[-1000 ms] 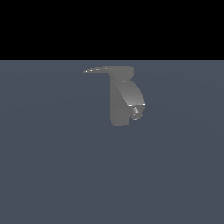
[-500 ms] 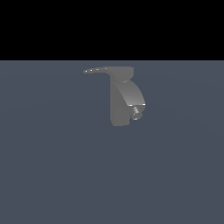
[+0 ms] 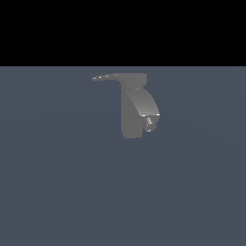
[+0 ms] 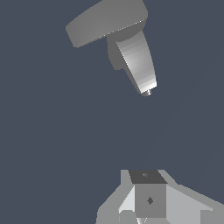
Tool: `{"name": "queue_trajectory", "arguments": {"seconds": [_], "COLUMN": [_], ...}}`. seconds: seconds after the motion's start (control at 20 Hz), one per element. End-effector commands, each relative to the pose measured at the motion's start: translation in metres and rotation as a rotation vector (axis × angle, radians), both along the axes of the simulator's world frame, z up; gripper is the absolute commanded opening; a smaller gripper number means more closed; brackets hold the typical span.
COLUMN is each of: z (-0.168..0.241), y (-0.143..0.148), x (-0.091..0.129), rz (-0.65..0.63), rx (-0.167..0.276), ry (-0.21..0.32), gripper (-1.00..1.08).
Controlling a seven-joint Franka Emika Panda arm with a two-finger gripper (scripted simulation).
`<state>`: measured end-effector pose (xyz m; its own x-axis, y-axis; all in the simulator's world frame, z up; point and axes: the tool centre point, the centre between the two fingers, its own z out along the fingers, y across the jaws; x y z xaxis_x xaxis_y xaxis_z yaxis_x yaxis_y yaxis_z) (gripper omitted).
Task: Turn on the faucet by rotating a designated handle.
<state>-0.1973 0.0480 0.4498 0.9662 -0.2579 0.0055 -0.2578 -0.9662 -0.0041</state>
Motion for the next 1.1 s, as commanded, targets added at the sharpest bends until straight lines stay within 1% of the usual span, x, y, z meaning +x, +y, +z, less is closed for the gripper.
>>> {"name": "queue_trajectory", "arguments": {"seconds": [0.0,0.55,1.05], "z": [-0.009,-0.046,-0.079], "y": [0.01,0.048,0.071], "x": [0.01,0.061,0.114], "rz": [-0.051,-0.275,-0.477], "rx": [0.001,0.005,0.009], "ry": [0.001,0.003,0.004], "gripper": [-1.0,-1.0,-1.0]}}
